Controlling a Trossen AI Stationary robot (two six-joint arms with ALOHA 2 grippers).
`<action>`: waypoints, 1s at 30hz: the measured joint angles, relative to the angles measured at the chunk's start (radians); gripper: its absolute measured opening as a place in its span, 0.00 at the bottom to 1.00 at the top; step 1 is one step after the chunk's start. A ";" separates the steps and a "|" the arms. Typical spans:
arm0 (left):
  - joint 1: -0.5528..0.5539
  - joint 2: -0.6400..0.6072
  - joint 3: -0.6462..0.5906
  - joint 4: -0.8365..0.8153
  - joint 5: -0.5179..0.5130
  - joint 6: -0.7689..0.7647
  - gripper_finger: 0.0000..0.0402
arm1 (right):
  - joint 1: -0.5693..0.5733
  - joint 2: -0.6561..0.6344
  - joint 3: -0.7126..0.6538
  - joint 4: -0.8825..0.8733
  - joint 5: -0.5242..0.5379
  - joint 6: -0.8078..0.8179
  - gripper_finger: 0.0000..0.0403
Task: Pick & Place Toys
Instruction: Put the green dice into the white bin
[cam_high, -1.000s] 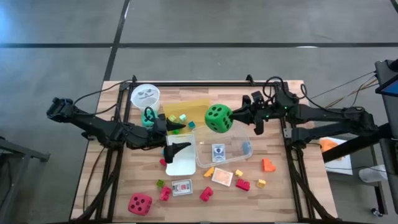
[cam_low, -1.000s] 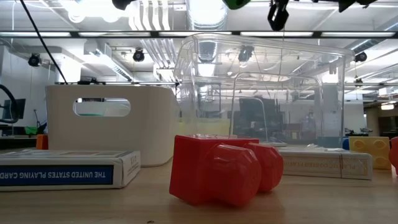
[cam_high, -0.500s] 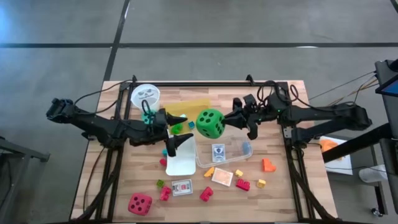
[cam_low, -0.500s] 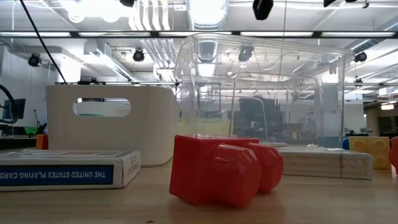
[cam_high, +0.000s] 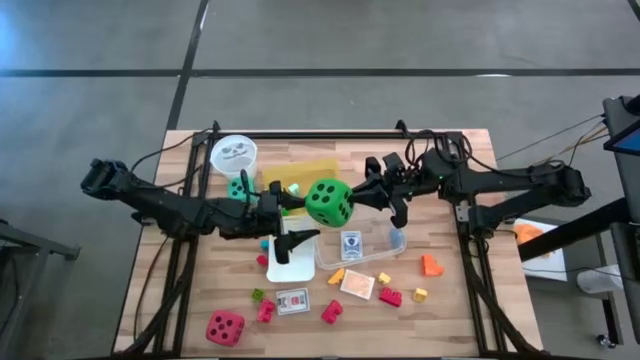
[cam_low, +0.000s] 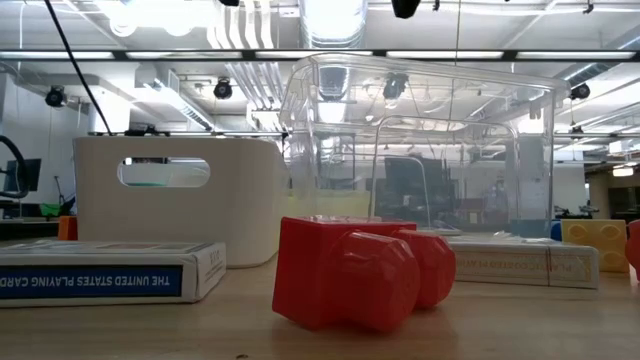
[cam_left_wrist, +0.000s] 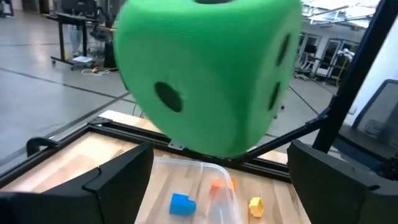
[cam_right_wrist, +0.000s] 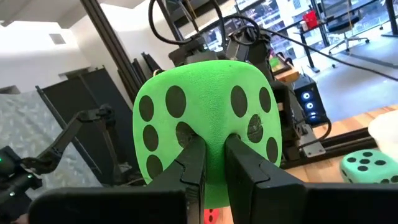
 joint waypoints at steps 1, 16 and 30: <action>-0.002 0.000 0.001 0.000 0.000 0.006 0.88 | 0.000 -0.001 -0.003 0.002 0.000 -0.001 0.07; -0.005 0.042 0.002 0.159 -0.004 0.051 0.88 | 0.047 0.013 -0.016 0.040 0.007 -0.023 0.06; -0.005 0.080 0.001 0.254 0.001 0.102 0.87 | 0.061 0.104 0.026 0.082 -0.017 -0.021 0.05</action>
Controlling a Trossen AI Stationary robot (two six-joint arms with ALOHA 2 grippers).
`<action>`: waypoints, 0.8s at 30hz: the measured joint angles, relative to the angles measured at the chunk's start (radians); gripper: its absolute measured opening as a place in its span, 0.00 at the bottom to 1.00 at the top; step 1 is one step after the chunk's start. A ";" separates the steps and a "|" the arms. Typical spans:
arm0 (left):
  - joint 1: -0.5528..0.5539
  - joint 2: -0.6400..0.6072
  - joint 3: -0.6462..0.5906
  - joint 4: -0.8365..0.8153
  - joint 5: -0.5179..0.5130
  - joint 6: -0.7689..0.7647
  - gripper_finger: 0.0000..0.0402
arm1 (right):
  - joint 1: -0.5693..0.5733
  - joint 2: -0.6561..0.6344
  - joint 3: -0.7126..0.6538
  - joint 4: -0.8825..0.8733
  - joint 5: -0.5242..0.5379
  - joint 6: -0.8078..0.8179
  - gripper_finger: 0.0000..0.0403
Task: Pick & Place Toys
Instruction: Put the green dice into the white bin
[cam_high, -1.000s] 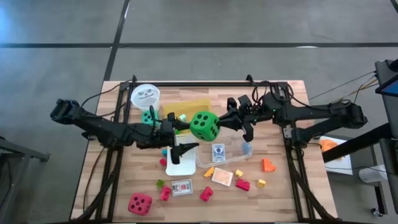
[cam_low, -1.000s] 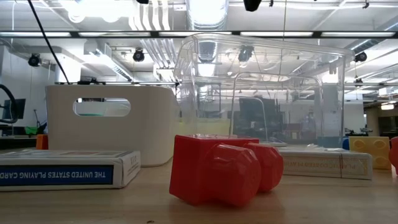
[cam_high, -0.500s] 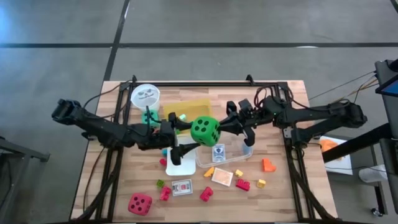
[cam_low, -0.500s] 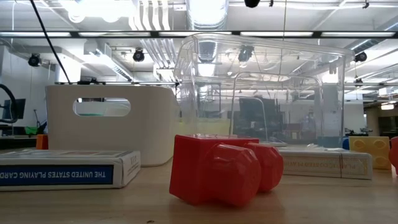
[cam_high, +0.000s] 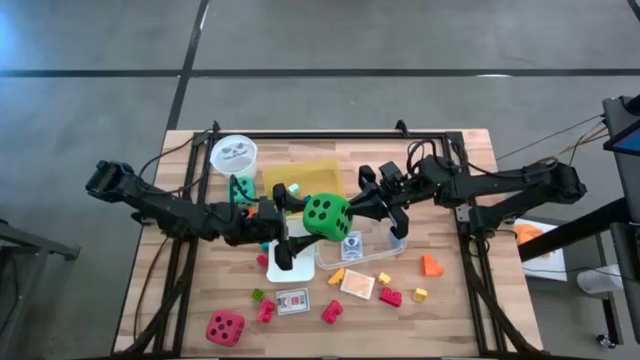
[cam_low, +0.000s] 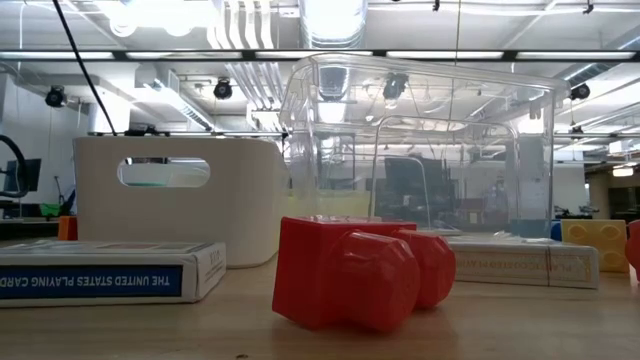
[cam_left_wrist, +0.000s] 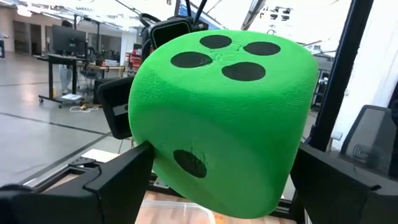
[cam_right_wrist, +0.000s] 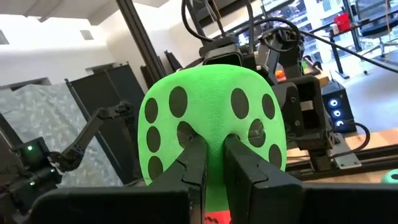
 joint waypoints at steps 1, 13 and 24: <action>0.000 -0.001 0.000 0.001 0.005 0.000 0.86 | 0.000 0.001 0.000 0.000 0.000 0.000 0.05; -0.005 0.000 -0.001 0.020 0.039 -0.055 0.42 | 0.001 0.033 0.003 0.016 -0.012 0.049 0.05; -0.008 -0.001 -0.001 -0.048 0.084 -0.150 0.29 | 0.000 0.033 0.001 0.041 -0.007 0.050 0.36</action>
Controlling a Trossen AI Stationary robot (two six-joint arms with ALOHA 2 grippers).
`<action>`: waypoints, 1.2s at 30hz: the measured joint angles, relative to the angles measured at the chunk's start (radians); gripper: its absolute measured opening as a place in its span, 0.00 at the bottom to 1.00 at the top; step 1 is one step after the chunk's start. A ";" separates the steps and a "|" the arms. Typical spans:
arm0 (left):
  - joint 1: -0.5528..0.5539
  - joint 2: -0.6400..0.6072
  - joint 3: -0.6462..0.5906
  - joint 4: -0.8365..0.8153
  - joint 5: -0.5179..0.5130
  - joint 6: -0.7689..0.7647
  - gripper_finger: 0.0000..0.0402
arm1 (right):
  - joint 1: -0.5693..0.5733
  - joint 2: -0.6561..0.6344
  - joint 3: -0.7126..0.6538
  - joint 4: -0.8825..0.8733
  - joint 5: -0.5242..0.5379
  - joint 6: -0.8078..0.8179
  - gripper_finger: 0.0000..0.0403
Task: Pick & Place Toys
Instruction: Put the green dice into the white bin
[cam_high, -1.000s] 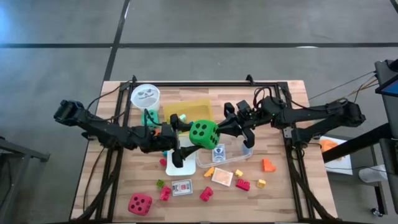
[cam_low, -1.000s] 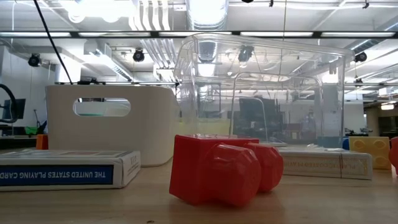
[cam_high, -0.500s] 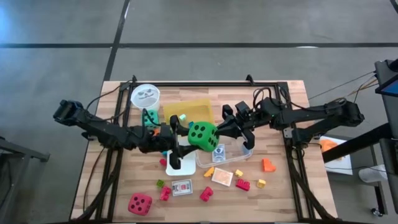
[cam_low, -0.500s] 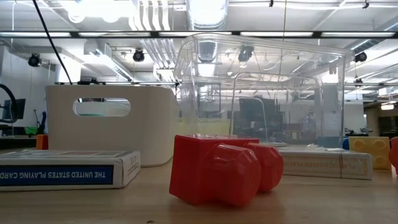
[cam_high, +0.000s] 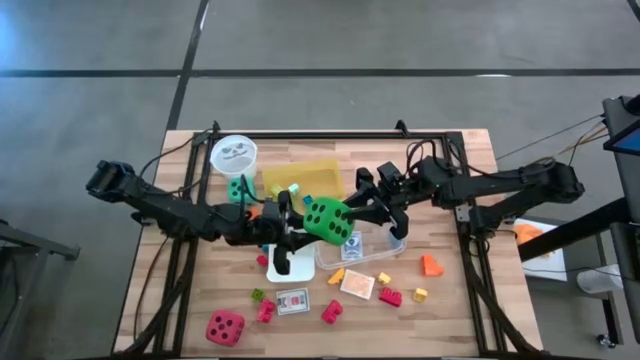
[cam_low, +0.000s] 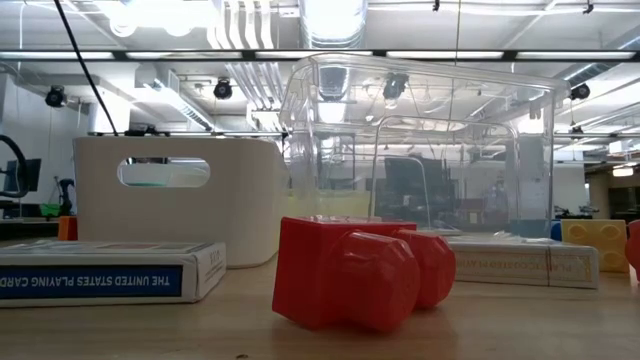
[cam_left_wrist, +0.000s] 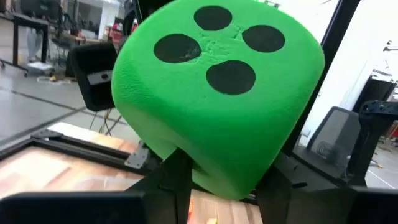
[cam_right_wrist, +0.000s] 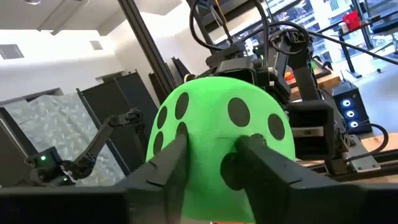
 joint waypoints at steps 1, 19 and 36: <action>0.000 0.000 0.000 -0.007 0.004 -0.008 0.29 | 0.000 0.001 0.000 -0.001 0.000 0.000 0.39; -0.036 -0.080 0.000 -0.088 -0.013 -0.012 0.14 | -0.003 0.002 -0.002 -0.015 -0.045 0.036 0.64; -0.056 -0.086 0.000 -0.104 -0.016 -0.005 0.09 | -0.002 0.001 -0.003 -0.014 -0.033 0.044 0.64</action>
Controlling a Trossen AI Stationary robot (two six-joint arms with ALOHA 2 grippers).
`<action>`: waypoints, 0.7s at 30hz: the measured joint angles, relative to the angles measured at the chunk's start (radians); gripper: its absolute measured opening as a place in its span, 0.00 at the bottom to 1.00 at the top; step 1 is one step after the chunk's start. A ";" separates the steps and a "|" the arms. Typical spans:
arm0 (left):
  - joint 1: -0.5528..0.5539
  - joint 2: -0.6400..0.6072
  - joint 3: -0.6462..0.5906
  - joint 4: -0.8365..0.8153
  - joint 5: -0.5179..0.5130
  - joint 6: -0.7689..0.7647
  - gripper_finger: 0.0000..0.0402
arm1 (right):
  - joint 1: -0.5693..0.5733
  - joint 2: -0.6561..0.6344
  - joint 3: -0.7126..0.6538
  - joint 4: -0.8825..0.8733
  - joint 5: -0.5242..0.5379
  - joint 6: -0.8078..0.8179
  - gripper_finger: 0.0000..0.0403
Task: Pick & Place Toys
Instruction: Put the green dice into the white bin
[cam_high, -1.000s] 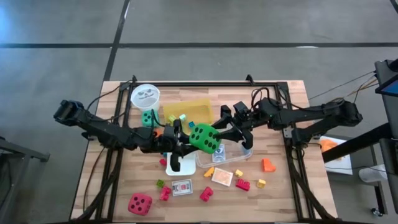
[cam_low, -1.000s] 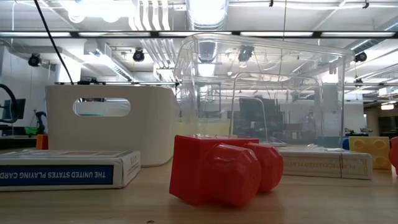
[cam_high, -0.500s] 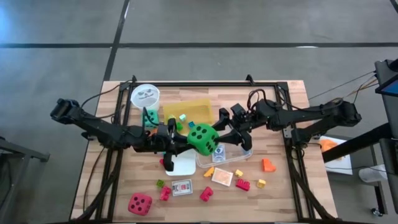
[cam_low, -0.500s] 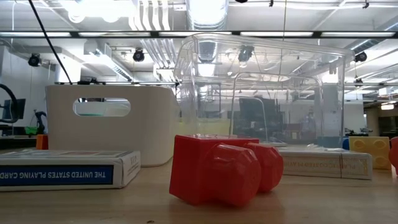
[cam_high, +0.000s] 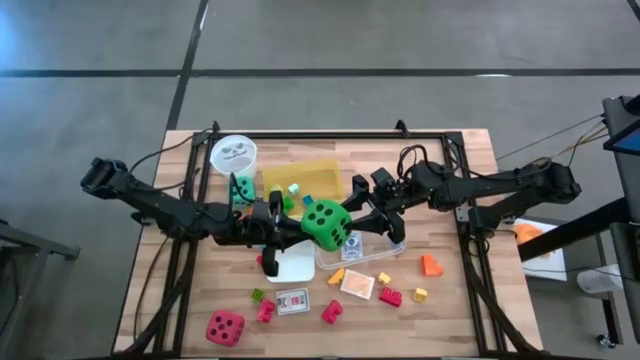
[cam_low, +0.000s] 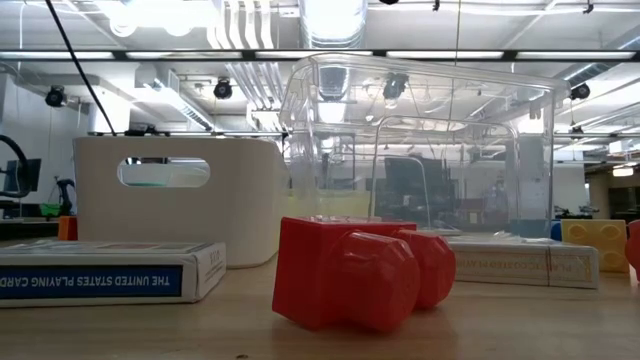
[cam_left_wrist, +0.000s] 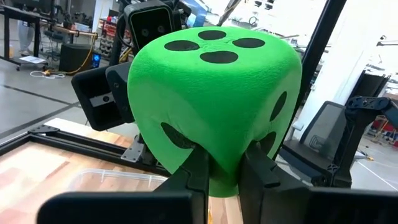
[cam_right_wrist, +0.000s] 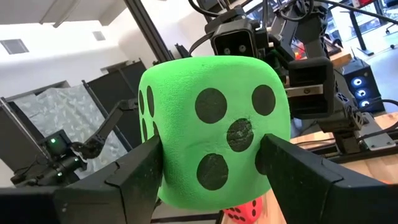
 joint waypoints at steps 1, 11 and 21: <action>-0.002 0.000 0.000 0.000 0.000 0.000 0.09 | 0.000 0.000 0.000 0.001 0.000 0.000 0.64; -0.028 -0.034 0.000 -0.025 -0.005 0.018 0.04 | 0.000 -0.015 0.000 -0.021 0.004 -0.001 0.64; -0.034 -0.059 0.000 -0.068 -0.008 0.019 0.01 | 0.000 -0.026 0.000 -0.066 0.038 -0.018 0.64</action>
